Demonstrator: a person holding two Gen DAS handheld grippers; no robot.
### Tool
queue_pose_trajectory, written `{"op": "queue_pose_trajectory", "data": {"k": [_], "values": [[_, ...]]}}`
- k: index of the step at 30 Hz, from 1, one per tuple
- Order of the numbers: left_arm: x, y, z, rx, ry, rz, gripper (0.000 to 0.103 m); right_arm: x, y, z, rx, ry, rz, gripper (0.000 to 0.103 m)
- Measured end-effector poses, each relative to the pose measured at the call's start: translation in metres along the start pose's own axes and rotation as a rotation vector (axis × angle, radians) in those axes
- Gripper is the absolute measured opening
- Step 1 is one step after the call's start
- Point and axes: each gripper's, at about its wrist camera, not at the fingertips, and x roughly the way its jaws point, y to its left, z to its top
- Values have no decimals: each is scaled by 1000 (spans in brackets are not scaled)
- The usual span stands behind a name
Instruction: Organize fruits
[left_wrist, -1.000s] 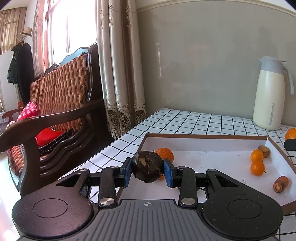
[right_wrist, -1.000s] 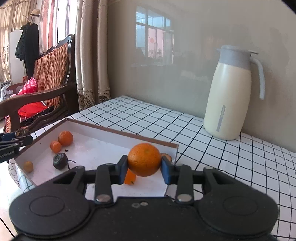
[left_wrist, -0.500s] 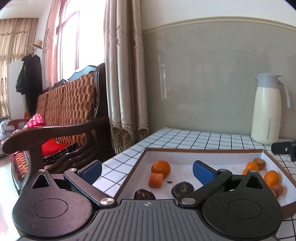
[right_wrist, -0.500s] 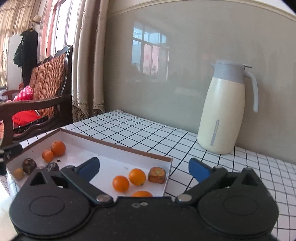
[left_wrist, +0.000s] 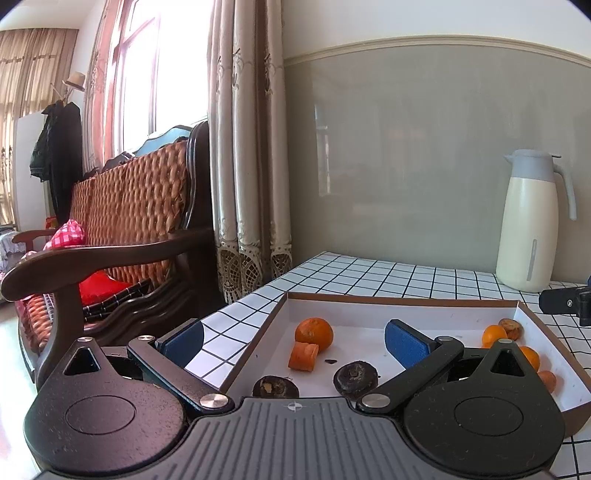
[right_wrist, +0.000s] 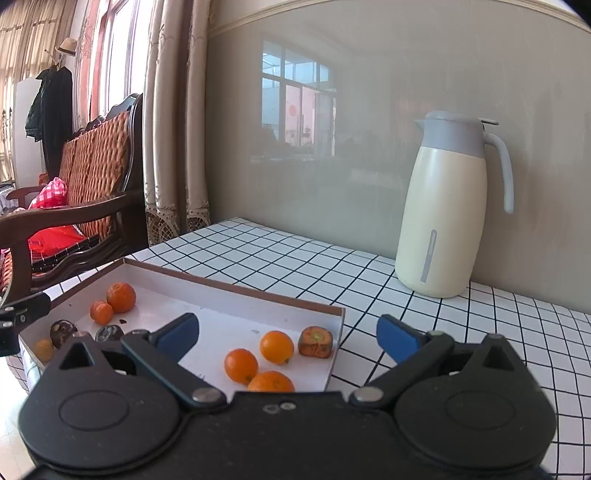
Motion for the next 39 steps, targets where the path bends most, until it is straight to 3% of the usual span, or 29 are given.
{"op": "queue_pose_trajectory", "data": {"k": [7,15,28,39], "values": [[3,4,0,-42,44,-2,103,-1,-2,0,14,10,5,97],[-13,6,8,-36,37,-17,103,-19,-3,10,40,-7,8,97],[-124,12,22,-49,-23,-98,103,-144,2,13,25,-74,20,97],[-201,10,-4,-68,-58,-143,103,-221,-6,-26,16,-79,-43,97]]}}
